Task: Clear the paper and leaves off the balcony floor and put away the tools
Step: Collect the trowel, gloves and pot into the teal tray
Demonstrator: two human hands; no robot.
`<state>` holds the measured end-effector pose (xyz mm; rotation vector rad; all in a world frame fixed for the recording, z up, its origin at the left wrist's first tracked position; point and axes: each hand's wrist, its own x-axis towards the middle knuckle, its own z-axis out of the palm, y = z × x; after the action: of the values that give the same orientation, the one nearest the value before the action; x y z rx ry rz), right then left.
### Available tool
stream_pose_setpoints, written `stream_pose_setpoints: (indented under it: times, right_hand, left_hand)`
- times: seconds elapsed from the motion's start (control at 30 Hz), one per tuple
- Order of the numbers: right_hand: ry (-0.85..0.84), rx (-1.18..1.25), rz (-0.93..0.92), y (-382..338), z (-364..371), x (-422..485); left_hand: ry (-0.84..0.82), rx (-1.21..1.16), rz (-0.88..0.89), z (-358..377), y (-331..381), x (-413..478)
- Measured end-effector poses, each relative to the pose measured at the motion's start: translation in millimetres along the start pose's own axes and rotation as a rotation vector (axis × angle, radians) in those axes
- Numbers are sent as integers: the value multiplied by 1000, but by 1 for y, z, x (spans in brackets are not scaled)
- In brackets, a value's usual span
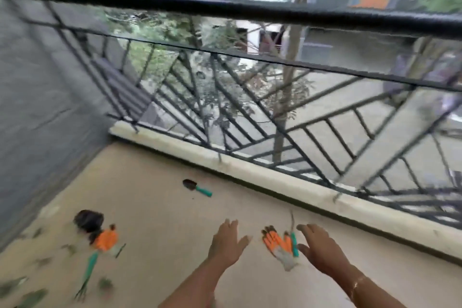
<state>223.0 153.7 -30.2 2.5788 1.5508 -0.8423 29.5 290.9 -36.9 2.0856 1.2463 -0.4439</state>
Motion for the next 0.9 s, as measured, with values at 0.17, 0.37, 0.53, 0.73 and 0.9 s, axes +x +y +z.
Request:
stream_pose_setpoints:
  times: [0.17, 0.37, 0.53, 0.73, 0.9]
  right_hand:
    - [-62, 5, -35, -106, 4, 81]
    - [-95, -1, -92, -191, -14, 165]
    - [-147, -35, -101, -223, -25, 232]
    - [-226, -85, -97, -244, -49, 331]
    - [-314, -173, -127, -268, -68, 412]
  left_hand:
    - [50, -27, -70, -77, -106, 22]
    - [77, -71, -167, -144, -183, 56]
    - [50, -170, -211, -180, -220, 113]
    - [67, -300, -317, -232, -258, 183]
    - [89, -403, -408, -273, -287, 245]
